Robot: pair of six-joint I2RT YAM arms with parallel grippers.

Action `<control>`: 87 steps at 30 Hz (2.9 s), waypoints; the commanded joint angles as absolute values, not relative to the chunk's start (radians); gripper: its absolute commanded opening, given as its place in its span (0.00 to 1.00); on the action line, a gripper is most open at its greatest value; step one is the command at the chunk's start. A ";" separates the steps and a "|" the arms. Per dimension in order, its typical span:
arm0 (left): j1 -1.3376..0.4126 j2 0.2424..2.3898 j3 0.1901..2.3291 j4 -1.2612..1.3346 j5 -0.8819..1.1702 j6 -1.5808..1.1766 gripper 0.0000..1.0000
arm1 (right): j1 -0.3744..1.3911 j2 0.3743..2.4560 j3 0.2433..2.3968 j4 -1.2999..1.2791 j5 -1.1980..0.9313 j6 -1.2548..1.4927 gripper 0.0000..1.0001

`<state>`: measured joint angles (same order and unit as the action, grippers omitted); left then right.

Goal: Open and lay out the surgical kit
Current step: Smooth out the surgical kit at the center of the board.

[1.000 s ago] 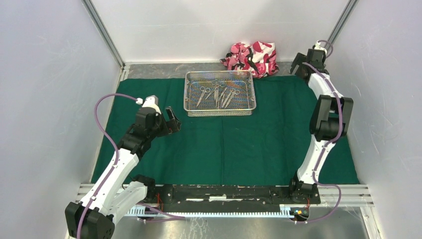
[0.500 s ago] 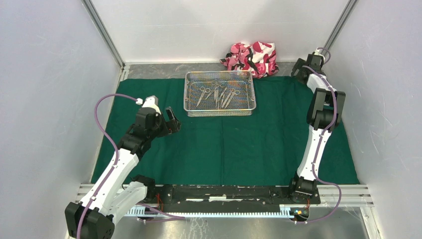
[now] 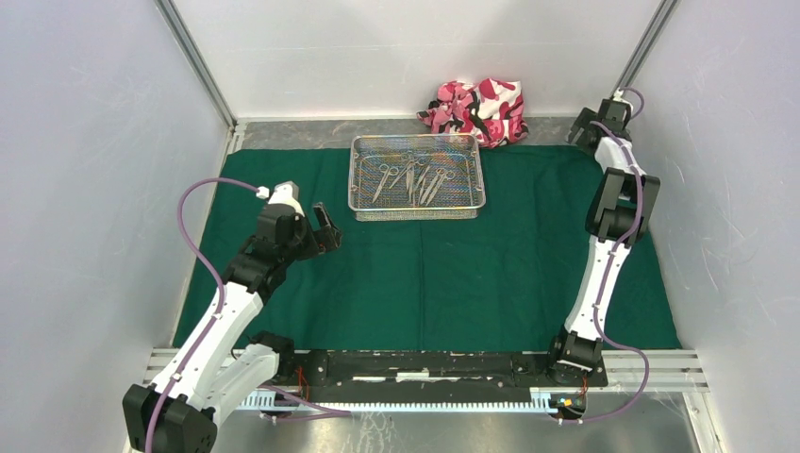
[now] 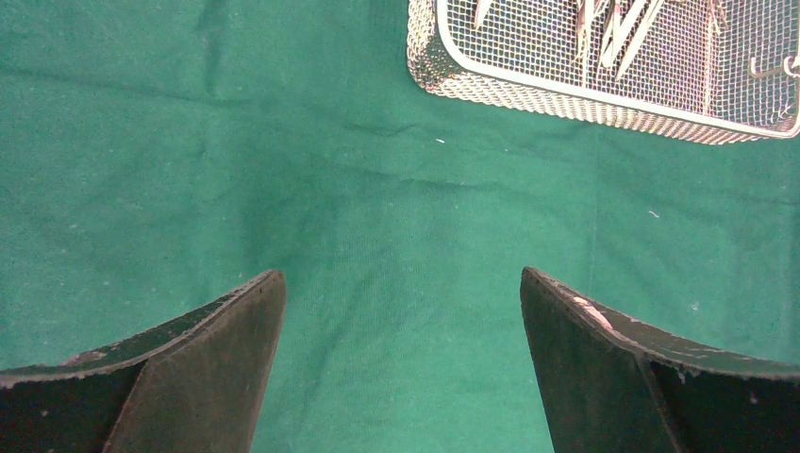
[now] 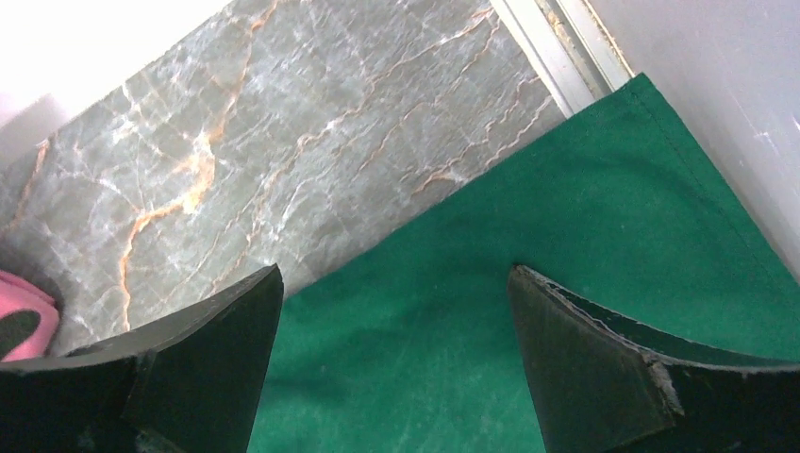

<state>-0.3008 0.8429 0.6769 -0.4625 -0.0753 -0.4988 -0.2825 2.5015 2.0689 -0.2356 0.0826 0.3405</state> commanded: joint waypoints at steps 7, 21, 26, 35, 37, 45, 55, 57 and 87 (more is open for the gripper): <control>-0.305 0.813 0.693 -0.425 -0.122 -0.481 1.00 | -0.121 2.030 1.738 -0.356 0.143 0.261 0.97; -0.293 1.071 0.728 -0.347 -0.022 -0.617 1.00 | 0.203 1.390 0.867 -0.288 0.183 0.197 0.98; -0.123 1.225 0.829 -0.374 -0.005 -0.703 1.00 | 0.205 1.329 0.772 -0.304 0.207 0.164 0.98; 0.040 1.424 0.825 -0.385 -0.134 -0.737 1.00 | 0.195 1.352 0.675 -0.261 0.256 0.186 0.98; 0.100 1.441 0.807 -0.370 -0.116 -0.720 1.00 | 0.193 1.349 0.647 -0.246 0.258 0.192 0.98; 0.193 1.514 0.768 -0.374 -0.207 -0.731 1.00 | 0.098 1.339 0.528 -0.230 0.275 0.270 0.98; 0.206 1.362 0.774 -0.421 -0.327 -0.701 1.00 | 0.094 1.141 0.546 -0.291 0.273 0.236 0.98; 0.119 1.311 0.781 -0.425 -0.367 -0.674 1.00 | 0.134 1.130 0.583 -0.326 0.225 0.215 0.98; -0.054 1.105 0.618 -0.730 -0.487 -0.991 0.99 | 0.986 1.280 0.695 -0.459 0.357 0.541 0.98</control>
